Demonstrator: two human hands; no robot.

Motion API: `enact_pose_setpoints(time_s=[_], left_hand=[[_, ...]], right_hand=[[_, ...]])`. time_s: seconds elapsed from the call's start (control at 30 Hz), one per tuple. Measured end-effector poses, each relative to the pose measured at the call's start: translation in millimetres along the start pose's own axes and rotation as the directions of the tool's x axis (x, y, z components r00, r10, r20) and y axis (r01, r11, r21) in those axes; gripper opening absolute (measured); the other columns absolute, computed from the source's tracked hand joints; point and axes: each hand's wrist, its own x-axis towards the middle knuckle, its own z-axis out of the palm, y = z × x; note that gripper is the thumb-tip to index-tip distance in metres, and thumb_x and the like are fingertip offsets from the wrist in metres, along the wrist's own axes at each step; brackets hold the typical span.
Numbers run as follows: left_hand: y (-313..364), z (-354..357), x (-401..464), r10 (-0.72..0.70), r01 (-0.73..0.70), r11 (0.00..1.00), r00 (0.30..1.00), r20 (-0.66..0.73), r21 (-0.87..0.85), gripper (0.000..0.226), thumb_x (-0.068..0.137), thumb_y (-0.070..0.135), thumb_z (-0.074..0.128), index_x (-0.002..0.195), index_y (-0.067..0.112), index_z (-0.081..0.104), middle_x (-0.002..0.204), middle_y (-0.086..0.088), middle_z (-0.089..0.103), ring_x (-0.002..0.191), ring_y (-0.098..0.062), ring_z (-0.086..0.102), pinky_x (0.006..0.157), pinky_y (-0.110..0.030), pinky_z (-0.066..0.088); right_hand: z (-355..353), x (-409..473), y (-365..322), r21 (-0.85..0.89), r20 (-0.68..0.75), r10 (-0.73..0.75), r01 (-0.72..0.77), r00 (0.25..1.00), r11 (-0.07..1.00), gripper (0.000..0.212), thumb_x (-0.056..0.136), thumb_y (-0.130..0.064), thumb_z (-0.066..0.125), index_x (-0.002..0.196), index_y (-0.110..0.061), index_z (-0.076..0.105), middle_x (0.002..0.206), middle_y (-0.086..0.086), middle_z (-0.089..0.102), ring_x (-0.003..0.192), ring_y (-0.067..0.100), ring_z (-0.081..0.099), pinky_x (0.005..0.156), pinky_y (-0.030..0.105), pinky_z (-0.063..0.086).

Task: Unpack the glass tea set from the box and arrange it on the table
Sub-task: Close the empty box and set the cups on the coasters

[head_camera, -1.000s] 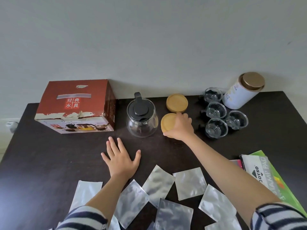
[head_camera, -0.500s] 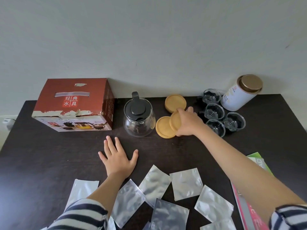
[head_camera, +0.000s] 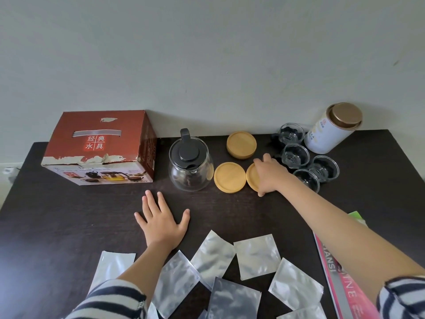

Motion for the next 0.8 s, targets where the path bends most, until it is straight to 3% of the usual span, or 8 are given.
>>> enact_pose_setpoints(time_s=[0.23,0.33,0.47,0.6,0.8], left_hand=[[0,0,0,-0.003,0.003,1.000,1.000,0.005,0.002,0.097,0.077,0.074,0.026,0.150,0.010,0.016,0.159,-0.015,0.001,0.146,-0.030,-0.002,0.113,-0.059,0.008],[0,1,0,0.001,-0.001,1.000,1.000,-0.002,0.000,0.099,0.076,0.075,0.022,0.150,0.009,0.016,0.159,-0.016,0.001,0.146,-0.031,-0.002,0.112,-0.059,0.008],[0,0,0,0.002,-0.002,1.000,1.000,0.002,0.009,0.099,0.076,0.075,0.021,0.150,0.008,0.016,0.159,-0.016,0.002,0.146,-0.031,-0.001,0.112,-0.060,0.009],[0,0,-1,0.001,-0.001,1.000,1.000,0.015,0.006,0.100,0.076,0.075,0.020,0.150,0.009,0.012,0.159,-0.015,-0.003,0.147,-0.029,-0.005,0.112,-0.060,0.007],[0,1,0,0.001,-0.001,1.000,1.000,0.015,-0.004,0.099,0.077,0.075,0.023,0.150,0.009,0.014,0.159,-0.015,-0.002,0.147,-0.029,-0.005,0.111,-0.061,0.008]], right_hand=[[3,7,4,0.003,-0.024,-0.019,0.019,1.000,1.000,0.106,0.061,-0.034,0.088,0.145,-0.011,0.027,0.139,0.011,0.035,0.127,0.031,0.040,0.090,0.040,0.045],[-3,14,5,0.127,-0.041,-0.026,0.031,0.999,0.991,0.098,0.060,-0.031,0.087,0.140,-0.010,0.034,0.133,0.009,0.038,0.123,0.029,0.043,0.089,0.042,0.047],[-20,32,3,0.365,-0.169,0.018,0.046,0.985,0.930,0.078,0.067,-0.023,0.081,0.132,-0.007,0.042,0.126,0.013,0.043,0.111,0.028,0.049,0.088,0.041,0.050],[-29,56,-12,0.507,-0.231,0.135,0.000,0.964,0.862,0.090,0.068,-0.035,0.083,0.140,-0.010,0.034,0.137,0.015,0.039,0.124,0.031,0.043,0.091,0.042,0.047],[-29,79,-35,0.486,-0.175,0.226,-0.115,0.958,0.866,0.106,0.064,-0.041,0.086,0.143,-0.006,0.025,0.142,0.016,0.031,0.130,0.036,0.033,0.089,0.043,0.046]])
